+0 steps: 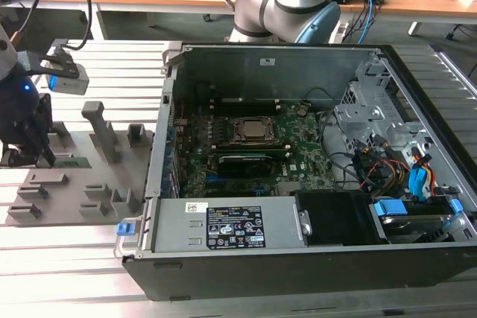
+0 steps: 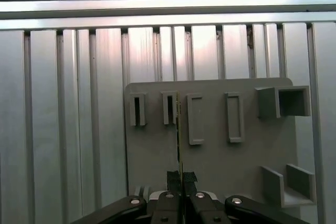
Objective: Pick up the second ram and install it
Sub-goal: 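Pick up the second ram and move it above second insertion slot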
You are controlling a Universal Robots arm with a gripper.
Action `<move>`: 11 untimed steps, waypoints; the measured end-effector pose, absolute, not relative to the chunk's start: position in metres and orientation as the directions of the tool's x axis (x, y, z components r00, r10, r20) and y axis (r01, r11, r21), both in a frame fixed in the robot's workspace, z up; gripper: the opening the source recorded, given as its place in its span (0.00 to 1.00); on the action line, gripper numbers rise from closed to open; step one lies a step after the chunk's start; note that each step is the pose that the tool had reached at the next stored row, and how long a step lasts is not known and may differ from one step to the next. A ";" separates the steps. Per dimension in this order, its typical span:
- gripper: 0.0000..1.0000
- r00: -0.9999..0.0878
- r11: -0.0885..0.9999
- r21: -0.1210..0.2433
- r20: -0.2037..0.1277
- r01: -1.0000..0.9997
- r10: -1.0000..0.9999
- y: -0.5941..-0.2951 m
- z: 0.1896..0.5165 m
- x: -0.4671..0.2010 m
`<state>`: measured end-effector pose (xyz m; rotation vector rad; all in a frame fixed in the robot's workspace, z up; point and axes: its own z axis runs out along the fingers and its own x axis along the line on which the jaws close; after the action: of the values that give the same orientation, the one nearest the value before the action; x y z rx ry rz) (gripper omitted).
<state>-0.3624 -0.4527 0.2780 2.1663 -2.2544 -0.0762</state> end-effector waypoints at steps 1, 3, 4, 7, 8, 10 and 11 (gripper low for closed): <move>0.14 -0.040 0.039 0.045 -0.023 -0.998 -0.999 -0.453 0.279 -0.362; 0.14 -0.040 0.039 0.045 -0.023 -0.998 -0.999 -0.452 0.284 -0.362; 0.14 -0.040 0.039 0.045 -0.023 -0.998 -0.999 -0.452 0.286 -0.362; 0.14 -0.040 0.039 0.045 -0.023 -0.998 -0.999 -0.452 0.293 -0.362; 0.14 -0.040 0.039 0.045 -0.023 -0.998 -0.999 -0.452 0.295 -0.362; 0.14 -0.040 0.039 0.045 -0.023 -0.998 -0.999 -0.452 0.299 -0.362; 0.14 -0.040 0.039 0.045 -0.023 -0.998 -0.999 -0.451 0.301 -0.362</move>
<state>-0.3624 -0.4515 0.3015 2.1662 -2.2543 -0.0760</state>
